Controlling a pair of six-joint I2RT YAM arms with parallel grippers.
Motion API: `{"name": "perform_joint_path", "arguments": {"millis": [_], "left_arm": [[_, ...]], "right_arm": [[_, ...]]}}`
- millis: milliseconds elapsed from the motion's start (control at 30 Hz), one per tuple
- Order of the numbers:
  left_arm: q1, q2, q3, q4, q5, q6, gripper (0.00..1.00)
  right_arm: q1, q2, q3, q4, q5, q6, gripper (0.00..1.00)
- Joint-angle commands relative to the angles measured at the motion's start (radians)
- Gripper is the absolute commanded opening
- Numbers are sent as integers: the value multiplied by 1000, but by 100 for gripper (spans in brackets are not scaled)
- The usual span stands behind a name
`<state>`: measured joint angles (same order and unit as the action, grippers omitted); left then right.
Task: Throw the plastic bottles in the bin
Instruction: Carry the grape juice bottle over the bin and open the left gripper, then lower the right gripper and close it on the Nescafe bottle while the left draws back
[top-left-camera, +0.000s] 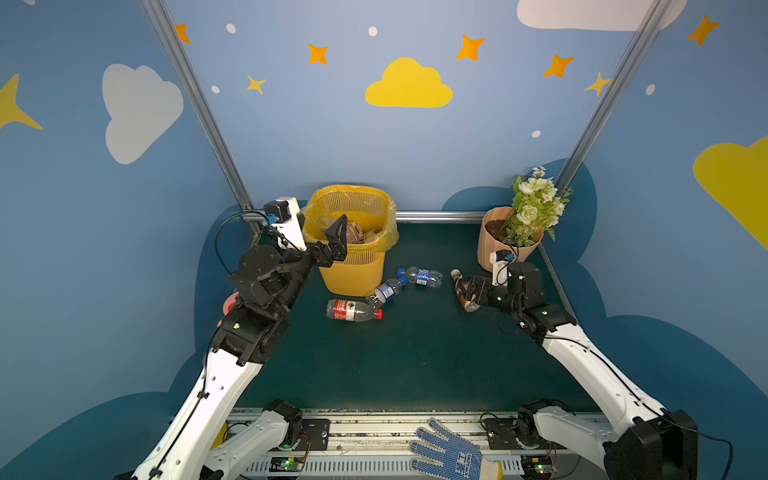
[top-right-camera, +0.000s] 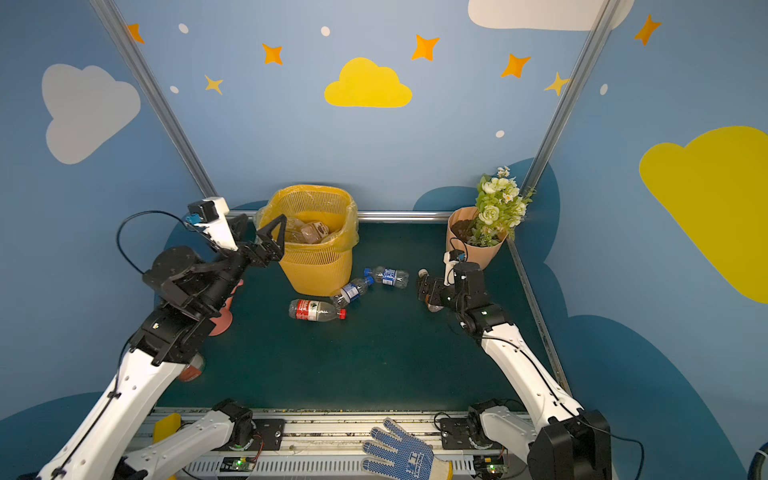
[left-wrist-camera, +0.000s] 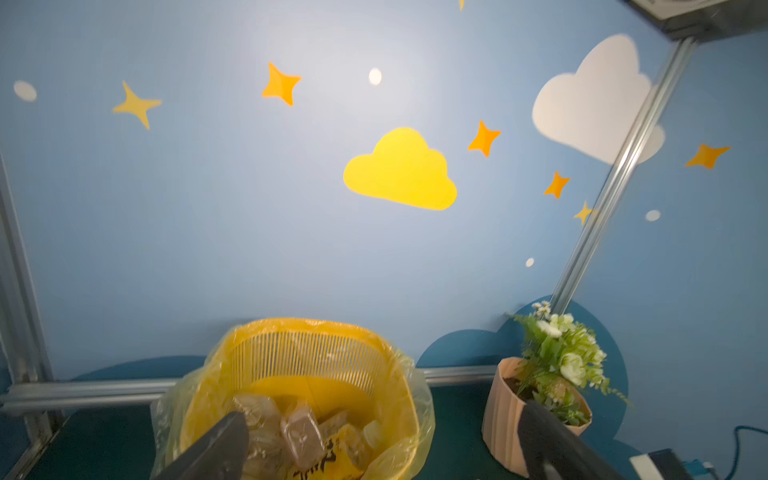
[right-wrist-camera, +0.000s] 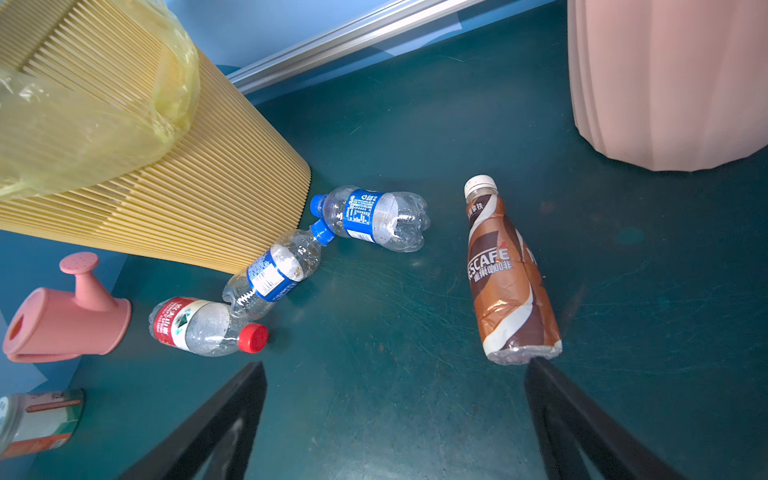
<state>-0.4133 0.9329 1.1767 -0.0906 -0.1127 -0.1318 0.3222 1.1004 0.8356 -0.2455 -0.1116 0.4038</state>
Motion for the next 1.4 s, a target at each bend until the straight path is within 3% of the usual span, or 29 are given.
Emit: {"name": "perform_joint_path", "arguments": {"millis": [0,433,667,1367], "left_arm": [[-3,-41,-83,-25,-56,-55,100],[-3,-235,-400,-100,-158,-317,100],[-3,-263,-524,-148,-183,-460,100],[13,-275,-636,-164,-184,-549,100]], "right_arm": [[-11,36,8,-27,37,-56,95],[-55,361,220,-176,51,-228,91],[-72,560,358,-288,47,-271,85],[-59,798,513,-421,70,-346,75]]}}
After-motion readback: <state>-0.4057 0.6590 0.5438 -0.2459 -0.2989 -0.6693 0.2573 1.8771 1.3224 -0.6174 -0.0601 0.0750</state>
